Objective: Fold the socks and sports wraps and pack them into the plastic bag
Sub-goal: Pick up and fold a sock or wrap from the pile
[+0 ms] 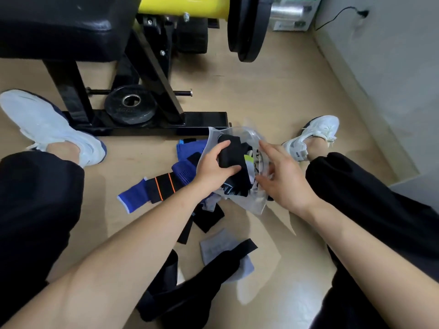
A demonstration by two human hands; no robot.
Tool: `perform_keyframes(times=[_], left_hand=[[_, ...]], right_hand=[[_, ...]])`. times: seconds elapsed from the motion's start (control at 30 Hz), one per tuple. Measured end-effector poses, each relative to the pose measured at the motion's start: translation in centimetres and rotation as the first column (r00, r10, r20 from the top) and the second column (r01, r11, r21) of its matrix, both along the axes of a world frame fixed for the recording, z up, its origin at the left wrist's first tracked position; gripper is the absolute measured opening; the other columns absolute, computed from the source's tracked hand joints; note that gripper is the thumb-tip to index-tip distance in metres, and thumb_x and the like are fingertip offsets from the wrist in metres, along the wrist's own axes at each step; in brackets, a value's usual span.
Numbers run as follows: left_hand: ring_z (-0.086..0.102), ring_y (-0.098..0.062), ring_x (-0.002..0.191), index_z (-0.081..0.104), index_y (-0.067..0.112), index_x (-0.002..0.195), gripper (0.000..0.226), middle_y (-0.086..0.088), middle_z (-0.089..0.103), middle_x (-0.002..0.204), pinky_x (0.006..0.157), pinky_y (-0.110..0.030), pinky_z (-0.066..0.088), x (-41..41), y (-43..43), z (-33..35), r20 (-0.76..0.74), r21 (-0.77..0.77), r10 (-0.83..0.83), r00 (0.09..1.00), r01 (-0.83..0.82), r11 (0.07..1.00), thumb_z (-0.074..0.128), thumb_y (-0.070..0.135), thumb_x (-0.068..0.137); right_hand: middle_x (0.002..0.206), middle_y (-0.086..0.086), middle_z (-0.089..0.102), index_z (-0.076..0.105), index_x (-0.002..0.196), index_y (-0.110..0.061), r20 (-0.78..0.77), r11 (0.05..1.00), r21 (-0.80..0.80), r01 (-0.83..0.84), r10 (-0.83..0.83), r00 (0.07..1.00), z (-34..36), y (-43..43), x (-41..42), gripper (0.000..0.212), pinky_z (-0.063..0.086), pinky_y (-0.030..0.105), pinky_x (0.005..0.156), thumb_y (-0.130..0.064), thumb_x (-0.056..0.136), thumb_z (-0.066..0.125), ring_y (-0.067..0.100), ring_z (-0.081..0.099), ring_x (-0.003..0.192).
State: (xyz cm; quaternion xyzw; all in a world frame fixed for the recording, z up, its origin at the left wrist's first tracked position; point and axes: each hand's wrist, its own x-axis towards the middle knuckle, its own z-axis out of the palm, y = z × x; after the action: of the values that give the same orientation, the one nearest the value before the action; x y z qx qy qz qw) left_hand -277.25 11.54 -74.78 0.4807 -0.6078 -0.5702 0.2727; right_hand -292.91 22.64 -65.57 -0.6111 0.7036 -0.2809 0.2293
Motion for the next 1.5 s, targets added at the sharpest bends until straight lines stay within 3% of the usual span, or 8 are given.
perform_keyframes(times=[0.13, 0.43, 0.77, 0.9, 1.03, 1.23, 1.4, 1.5], left_hand=[[0.053, -0.014, 0.132, 0.044, 0.034, 0.149, 0.083, 0.006, 0.056, 0.142, 0.110, -0.038, 0.047, -1.5, 0.9, -0.9, 0.077, -0.113, 0.012, 0.997, -0.003, 0.994, 0.085, 0.023, 0.078], [0.054, -0.033, 0.123, 0.019, 0.033, 0.159, 0.086, -0.008, 0.042, 0.143, 0.097, -0.046, 0.049, -2.4, 0.6, -0.7, 0.551, -0.262, -0.171, 0.817, 0.364, 0.894, 0.071, 0.036, 0.090], [0.051, -0.023, 0.130, 0.036, 0.021, 0.155, 0.087, 0.001, 0.033, 0.153, 0.104, -0.044, 0.048, -0.7, 0.3, -0.3, 0.497, -0.414, -0.201, 0.844, 0.435, 0.800, 0.082, 0.021, 0.081], [0.053, -0.028, 0.127, 0.039, 0.026, 0.151, 0.075, 0.000, 0.030, 0.156, 0.088, -0.047, 0.056, -0.7, 0.0, -1.2, 0.631, -0.479, -0.193, 0.752, 0.572, 0.666, 0.074, 0.016, 0.085], [0.047, -0.030, 0.132, 0.035, 0.033, 0.152, 0.072, -0.002, 0.027, 0.160, 0.087, -0.045, 0.054, -1.0, -0.3, -3.0, 0.711, -0.339, -0.260, 0.653, 0.643, 0.686, 0.069, 0.023, 0.089], [0.063, -0.034, 0.090, 0.046, 0.045, 0.131, 0.049, -0.004, 0.060, 0.103, 0.070, -0.047, 0.054, -2.1, -0.4, -2.5, 0.651, -0.337, -0.339, 0.679, 0.659, 0.673, 0.051, 0.014, 0.093], [0.057, -0.023, 0.116, 0.053, 0.034, 0.137, 0.045, 0.002, 0.057, 0.130, 0.082, -0.033, 0.049, -3.8, -1.1, -3.1, 0.616, -0.471, -0.185, 0.766, 0.546, 0.693, 0.055, 0.012, 0.098], [0.049, -0.024, 0.130, 0.048, 0.029, 0.146, 0.047, 0.000, 0.051, 0.143, 0.093, -0.038, 0.050, -4.3, -1.5, -4.5, 0.727, -0.442, -0.153, 0.669, 0.628, 0.641, 0.054, 0.020, 0.101]], right_hand=[[0.125, -0.006, 0.047, 0.035, 0.152, -0.012, 0.002, 1.000, -0.012, -0.011, 0.011, 1.000, -0.5, 0.1, 0.0, 0.083, 0.041, 0.016, 0.090, 0.006, 0.080, 0.072, -0.008, 0.050, 0.085], [0.129, -0.011, 0.043, 0.032, 0.153, -0.015, -0.013, 0.999, -0.028, -0.035, 0.034, 0.999, -1.0, 0.3, -0.1, 0.086, 0.040, 0.006, 0.079, 0.006, 0.080, 0.072, -0.008, 0.049, 0.083], [0.126, -0.013, 0.044, 0.031, 0.154, -0.019, 0.003, 0.998, -0.001, -0.069, 0.069, 0.998, -0.3, 0.8, 0.2, 0.088, 0.044, 0.018, 0.086, 0.001, 0.081, 0.075, -0.003, 0.052, 0.085], [0.125, -0.013, 0.045, 0.031, 0.154, -0.019, 0.037, 0.999, 0.010, -0.052, 0.051, 0.998, -0.2, 0.9, 0.1, 0.087, 0.047, 0.022, 0.089, 0.001, 0.081, 0.075, 0.000, 0.052, 0.088], [0.118, -0.022, 0.041, 0.032, 0.154, -0.022, 0.040, 0.998, 0.025, -0.057, 0.056, 0.998, -0.3, 1.0, 0.0, 0.085, 0.042, 0.011, 0.083, -0.001, 0.083, 0.073, -0.005, 0.052, 0.086], [0.118, -0.014, 0.045, 0.032, 0.154, -0.020, 0.061, 0.998, 0.044, -0.049, 0.047, 0.997, -0.1, 1.1, -0.1, 0.085, 0.042, 0.007, 0.076, 0.000, 0.083, 0.073, -0.001, 0.057, 0.082], [0.119, -0.006, 0.047, 0.033, 0.153, -0.016, 0.088, 1.000, 0.022, -0.019, 0.017, 0.996, 0.6, 1.2, -0.3, 0.081, 0.047, 0.009, 0.074, -0.001, 0.084, 0.072, 0.004, 0.060, 0.081], [0.123, -0.010, 0.046, 0.032, 0.154, -0.018, 0.064, 1.000, 0.029, -0.008, 0.006, 0.998, 0.8, 1.1, -0.6, 0.084, 0.048, 0.011, 0.076, -0.004, 0.083, 0.075, 0.002, 0.060, 0.083]])
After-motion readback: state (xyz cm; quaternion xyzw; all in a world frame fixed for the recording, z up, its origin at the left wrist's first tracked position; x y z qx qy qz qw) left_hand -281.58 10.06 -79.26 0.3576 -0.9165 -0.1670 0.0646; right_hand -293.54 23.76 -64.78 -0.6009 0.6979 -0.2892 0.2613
